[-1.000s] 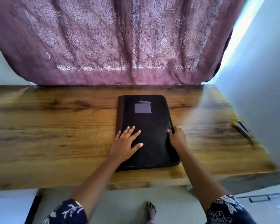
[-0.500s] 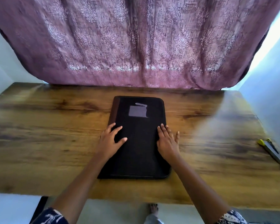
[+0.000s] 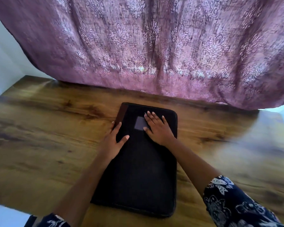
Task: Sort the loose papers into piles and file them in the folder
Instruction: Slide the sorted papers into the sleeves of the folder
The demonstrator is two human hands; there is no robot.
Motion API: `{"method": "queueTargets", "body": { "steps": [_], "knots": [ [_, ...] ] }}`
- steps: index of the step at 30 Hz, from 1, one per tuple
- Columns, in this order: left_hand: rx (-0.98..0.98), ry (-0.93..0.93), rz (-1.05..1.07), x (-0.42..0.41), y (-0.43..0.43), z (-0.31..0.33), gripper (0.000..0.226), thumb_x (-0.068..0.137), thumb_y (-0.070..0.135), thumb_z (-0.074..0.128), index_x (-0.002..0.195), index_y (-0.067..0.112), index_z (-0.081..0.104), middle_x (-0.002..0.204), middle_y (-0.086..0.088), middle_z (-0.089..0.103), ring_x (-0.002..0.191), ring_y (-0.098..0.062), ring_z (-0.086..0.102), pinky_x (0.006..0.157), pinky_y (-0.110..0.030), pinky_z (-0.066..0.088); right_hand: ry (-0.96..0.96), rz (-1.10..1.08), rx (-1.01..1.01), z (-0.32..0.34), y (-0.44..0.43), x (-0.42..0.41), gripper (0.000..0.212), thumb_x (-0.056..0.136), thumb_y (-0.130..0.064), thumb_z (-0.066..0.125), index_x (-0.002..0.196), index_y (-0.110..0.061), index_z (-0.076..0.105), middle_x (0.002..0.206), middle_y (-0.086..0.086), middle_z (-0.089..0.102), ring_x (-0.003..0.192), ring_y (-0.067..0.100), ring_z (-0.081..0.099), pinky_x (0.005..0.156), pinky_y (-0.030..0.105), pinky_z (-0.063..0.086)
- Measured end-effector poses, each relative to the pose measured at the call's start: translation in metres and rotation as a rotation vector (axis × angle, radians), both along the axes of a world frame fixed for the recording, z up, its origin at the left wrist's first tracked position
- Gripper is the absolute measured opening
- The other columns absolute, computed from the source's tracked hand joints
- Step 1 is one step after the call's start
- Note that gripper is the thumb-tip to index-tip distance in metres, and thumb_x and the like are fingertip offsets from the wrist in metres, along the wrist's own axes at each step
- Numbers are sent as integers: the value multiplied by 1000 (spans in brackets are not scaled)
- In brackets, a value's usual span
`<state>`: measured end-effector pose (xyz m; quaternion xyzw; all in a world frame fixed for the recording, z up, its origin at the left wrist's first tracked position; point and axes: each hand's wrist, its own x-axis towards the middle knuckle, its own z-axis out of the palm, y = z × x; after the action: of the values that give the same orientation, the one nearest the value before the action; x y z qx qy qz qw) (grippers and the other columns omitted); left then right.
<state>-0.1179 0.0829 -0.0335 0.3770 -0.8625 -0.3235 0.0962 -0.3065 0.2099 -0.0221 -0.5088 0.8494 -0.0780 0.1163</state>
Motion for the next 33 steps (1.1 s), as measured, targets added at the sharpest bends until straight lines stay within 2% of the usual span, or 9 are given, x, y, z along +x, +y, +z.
{"method": "queueTargets", "body": {
  "steps": [4, 9, 13, 16, 18, 22, 25, 28, 33],
  "knots": [
    [8, 36, 10, -4, -1, 4, 66, 88, 50, 61, 147, 34, 35, 159, 1, 20, 144, -17, 24, 113, -35, 28, 41, -1, -58, -5, -3, -3, 59, 100, -44, 31, 153, -22, 15, 161, -5, 9, 148, 13, 5, 118, 43, 2],
    [22, 23, -33, 1, -2, 8, 68, 87, 47, 64, 147, 32, 37, 159, -1, 20, 144, -19, 24, 112, -35, 29, -32, -66, -188, 26, -35, -32, 31, 98, -35, 42, 119, -17, 56, 124, 6, 57, 114, 28, 52, 93, 41, 40],
    [-10, -7, -8, -4, -9, 12, 63, 83, 43, 71, 140, 31, 47, 148, -5, 36, 134, -22, 40, 107, -37, 37, -238, 29, -124, 34, -88, -62, 30, 95, -7, 44, 122, -2, 56, 129, 16, 56, 118, 34, 52, 97, 38, 41],
    [-97, -30, 35, -25, -19, 19, 50, 85, 37, 67, 132, 27, 53, 130, -5, 47, 120, -26, 50, 99, -37, 43, -434, 45, -137, 29, -117, -76, 30, 93, 5, 40, 109, 1, 65, 119, 14, 64, 110, 25, 58, 95, 29, 41],
    [-163, -96, -47, -45, -30, 21, 56, 88, 44, 61, 139, 28, 45, 139, -7, 44, 128, -27, 44, 104, -37, 38, -504, 88, -131, 30, -131, -84, 28, 93, 7, 42, 107, 4, 65, 112, 11, 66, 99, 18, 57, 91, 26, 42],
    [-187, -244, -176, -69, -44, 11, 79, 88, 66, 46, 153, 32, 17, 162, 2, 7, 148, -22, 12, 116, -44, 26, -592, 167, -15, 24, -155, -98, 32, 85, 19, 42, 109, 11, 62, 94, 8, 62, 78, 9, 53, 78, 21, 44],
    [-199, -283, -176, -68, -41, 5, 101, 70, 88, 37, 153, 36, 10, 163, 4, -2, 149, -19, 1, 117, -43, 22, -579, 264, 47, 23, -168, -108, 31, 83, 15, 54, 110, 3, 65, 105, 12, 66, 91, 13, 56, 90, 24, 46],
    [-246, -275, -220, -68, -40, 4, 109, 57, 94, 25, 151, 44, 6, 162, 2, -7, 149, -18, -5, 120, -43, 15, -559, 407, 155, 29, -180, -111, 31, 85, 9, 60, 115, 0, 64, 103, 4, 64, 84, 4, 56, 73, 2, 42],
    [-276, -261, -229, -69, -43, 0, 105, 57, 94, 27, 149, 47, 8, 162, 7, -6, 148, -12, -7, 120, -44, 8, -503, 481, 114, 21, -199, -113, 28, 82, 6, 64, 109, -1, 68, 102, 5, 66, 96, 12, 56, 77, 11, 41]
  ]
}}
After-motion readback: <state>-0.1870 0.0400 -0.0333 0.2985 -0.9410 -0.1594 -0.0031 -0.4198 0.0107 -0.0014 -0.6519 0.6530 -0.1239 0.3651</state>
